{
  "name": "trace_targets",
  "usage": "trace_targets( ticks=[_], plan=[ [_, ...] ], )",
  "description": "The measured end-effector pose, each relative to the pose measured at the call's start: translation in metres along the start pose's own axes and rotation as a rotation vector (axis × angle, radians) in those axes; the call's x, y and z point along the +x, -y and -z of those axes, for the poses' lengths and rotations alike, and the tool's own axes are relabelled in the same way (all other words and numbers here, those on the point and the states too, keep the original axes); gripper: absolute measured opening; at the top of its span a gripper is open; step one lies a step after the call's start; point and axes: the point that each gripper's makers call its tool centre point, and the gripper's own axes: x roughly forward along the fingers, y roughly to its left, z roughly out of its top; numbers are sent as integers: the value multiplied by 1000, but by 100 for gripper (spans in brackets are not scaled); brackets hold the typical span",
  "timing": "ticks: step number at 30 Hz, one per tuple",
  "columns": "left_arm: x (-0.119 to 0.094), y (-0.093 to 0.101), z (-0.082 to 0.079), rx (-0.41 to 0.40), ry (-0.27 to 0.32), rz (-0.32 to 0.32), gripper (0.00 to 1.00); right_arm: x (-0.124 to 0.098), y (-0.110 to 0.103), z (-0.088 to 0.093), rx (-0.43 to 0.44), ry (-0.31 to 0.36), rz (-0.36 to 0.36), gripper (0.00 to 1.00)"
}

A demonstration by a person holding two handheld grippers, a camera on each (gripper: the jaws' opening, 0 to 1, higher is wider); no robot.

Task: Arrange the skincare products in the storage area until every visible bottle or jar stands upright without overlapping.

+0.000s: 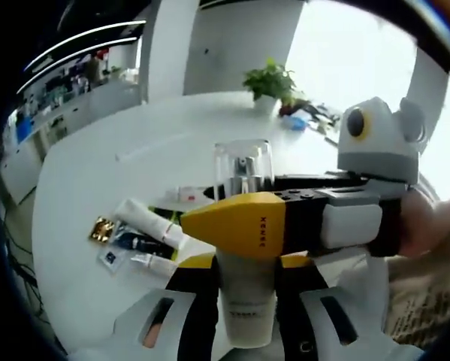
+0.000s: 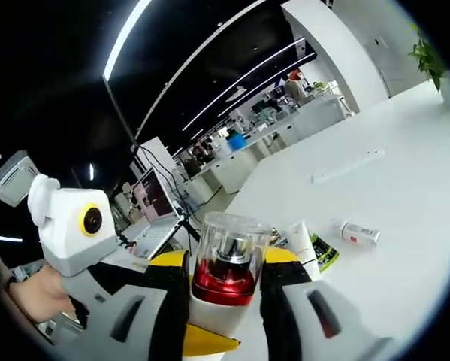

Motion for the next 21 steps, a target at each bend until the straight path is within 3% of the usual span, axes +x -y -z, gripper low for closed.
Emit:
trace_targets(
  ticks=[5,8,9,11,16,21],
  plan=[
    [0,4,2,6,-7,6,25,-3,1,1,17,7,15,35],
    [1,7,3,7,-9,8,26,-6,1,-6,66,46,7,30],
    [2,7,3,6,-9,8,26,-8,-5,-7,28,40,-36,30],
    [3,8,3,7,-2,8,25,-8,-8,-6,-54,30,-35,30],
    [3,9,-1,23,29,-6,25,-10,-8,-8,-75,33,-30,30],
    [3,4,-4,33,57,-42,25,-5,-6,-7,-68,-6,-15,31]
  ],
)
